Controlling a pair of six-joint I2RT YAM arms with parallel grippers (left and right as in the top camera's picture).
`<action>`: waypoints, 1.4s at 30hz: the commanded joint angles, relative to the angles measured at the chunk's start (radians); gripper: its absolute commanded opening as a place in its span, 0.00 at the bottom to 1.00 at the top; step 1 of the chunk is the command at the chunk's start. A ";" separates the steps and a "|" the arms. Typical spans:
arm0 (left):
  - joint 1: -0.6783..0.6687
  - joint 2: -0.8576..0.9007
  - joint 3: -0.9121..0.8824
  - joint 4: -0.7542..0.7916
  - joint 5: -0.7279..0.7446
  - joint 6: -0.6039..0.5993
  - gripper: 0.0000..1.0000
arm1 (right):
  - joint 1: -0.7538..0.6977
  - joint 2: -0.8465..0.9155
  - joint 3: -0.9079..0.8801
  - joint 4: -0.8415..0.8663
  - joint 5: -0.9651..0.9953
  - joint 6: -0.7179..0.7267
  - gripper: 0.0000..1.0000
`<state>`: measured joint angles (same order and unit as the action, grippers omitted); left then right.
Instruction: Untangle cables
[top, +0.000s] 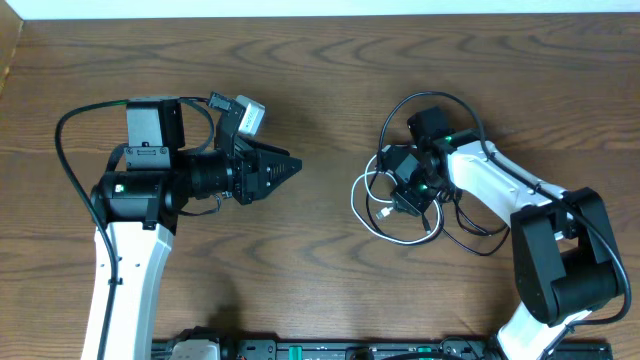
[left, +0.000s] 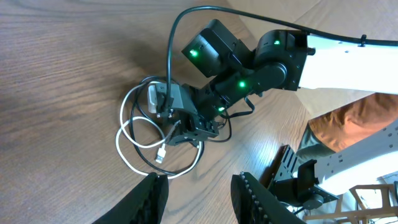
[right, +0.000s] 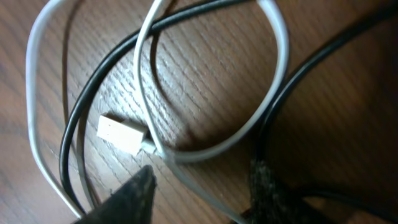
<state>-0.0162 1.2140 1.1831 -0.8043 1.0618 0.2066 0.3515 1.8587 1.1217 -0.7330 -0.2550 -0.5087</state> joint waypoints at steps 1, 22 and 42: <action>-0.002 0.002 0.012 -0.002 -0.008 0.001 0.39 | -0.007 0.024 -0.005 0.001 -0.003 -0.005 0.37; -0.002 0.002 0.012 0.001 -0.008 0.011 0.39 | -0.036 -0.029 0.103 -0.160 0.142 0.223 0.01; -0.002 0.004 0.012 -0.044 -0.008 0.011 0.59 | -0.036 -0.217 0.853 -0.641 0.101 0.646 0.01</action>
<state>-0.0162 1.2148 1.1831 -0.8375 1.0489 0.2085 0.3233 1.6829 1.8668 -1.3487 -0.1165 0.0666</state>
